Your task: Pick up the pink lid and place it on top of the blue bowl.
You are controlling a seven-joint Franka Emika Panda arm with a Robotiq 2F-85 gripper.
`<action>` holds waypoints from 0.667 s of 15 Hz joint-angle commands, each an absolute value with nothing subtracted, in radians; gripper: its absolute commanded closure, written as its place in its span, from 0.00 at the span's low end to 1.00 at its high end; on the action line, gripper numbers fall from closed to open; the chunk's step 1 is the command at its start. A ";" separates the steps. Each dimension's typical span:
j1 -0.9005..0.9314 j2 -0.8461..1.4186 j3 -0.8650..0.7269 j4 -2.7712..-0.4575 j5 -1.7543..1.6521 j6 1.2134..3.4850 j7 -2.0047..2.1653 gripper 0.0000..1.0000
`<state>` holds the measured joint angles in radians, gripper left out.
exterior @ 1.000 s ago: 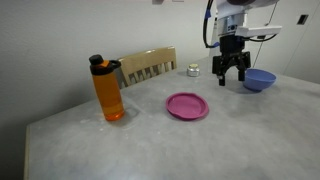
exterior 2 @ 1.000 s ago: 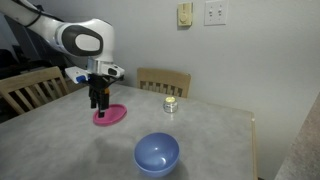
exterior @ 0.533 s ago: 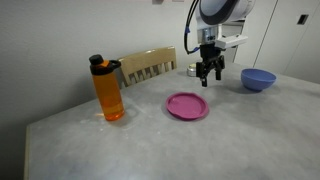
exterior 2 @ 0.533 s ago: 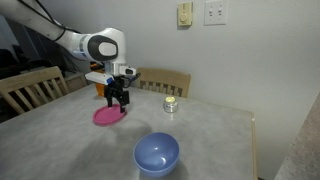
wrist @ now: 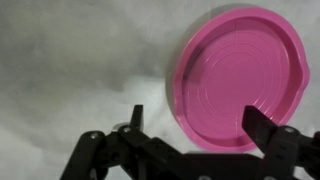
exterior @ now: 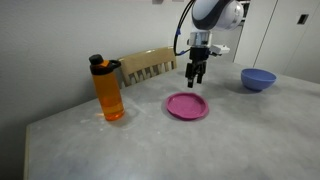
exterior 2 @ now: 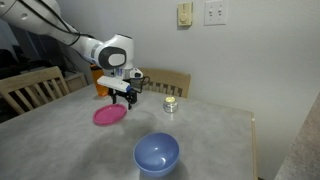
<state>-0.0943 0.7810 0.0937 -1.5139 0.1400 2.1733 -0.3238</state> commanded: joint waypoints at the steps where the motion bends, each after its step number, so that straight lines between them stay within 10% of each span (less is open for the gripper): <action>1: -0.128 0.854 0.132 -1.444 0.164 2.133 -0.395 0.00; 10: -0.110 0.921 0.133 -1.327 0.152 2.001 -0.372 0.01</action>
<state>-0.1064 0.8834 0.1277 -1.3998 0.1504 2.0637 -0.3662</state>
